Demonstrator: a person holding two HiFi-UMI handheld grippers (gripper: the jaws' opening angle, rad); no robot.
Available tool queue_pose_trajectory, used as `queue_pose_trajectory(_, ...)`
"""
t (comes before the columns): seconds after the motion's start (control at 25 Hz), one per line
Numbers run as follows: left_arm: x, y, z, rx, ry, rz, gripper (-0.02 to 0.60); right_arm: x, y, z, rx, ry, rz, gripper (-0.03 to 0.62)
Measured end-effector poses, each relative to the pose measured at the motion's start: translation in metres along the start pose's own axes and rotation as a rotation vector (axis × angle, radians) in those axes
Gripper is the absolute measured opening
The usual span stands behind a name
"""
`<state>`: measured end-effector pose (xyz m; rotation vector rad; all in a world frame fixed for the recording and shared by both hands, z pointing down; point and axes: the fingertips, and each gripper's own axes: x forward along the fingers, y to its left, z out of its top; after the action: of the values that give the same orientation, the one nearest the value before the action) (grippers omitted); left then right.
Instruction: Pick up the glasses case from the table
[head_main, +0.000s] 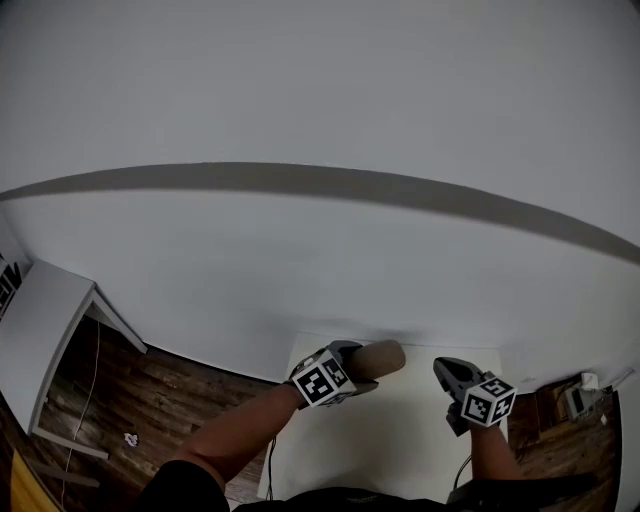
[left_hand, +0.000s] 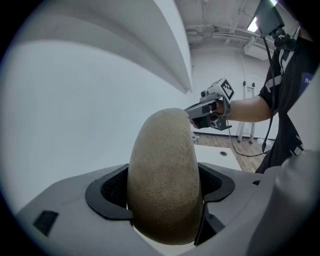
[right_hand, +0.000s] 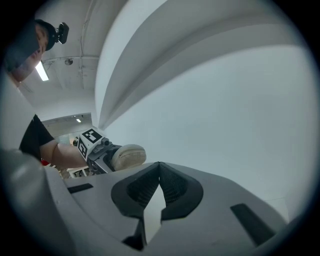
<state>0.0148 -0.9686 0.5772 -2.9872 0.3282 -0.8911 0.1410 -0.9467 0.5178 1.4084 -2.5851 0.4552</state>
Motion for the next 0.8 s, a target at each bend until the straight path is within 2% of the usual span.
queue_pose_trajectory(0.28, -0.044, -0.058, 0.030, -0.002, -0.059, 0.048, 0.402, -0.074, 0.017, 0.009, -0.019, -0.012, 0.013, -0.002)
queue_pose_trajectory(0.44, -0.055, -0.106, 0.048, 0.004, -0.083, 0.123, 0.402, -0.127, 0.012, 0.007, -0.040, -0.017, 0.034, -0.002)
queue_pose_trajectory(0.64, -0.056, -0.163, 0.066, -0.112, -0.165, 0.196, 0.402, -0.186, 0.006, 0.000, -0.075, -0.013, 0.091, -0.002)
queue_pose_trajectory(0.8, -0.052, -0.210, 0.088, -0.190, -0.230, 0.220, 0.402, -0.238, -0.002, 0.001, -0.107, -0.018, 0.126, -0.002)
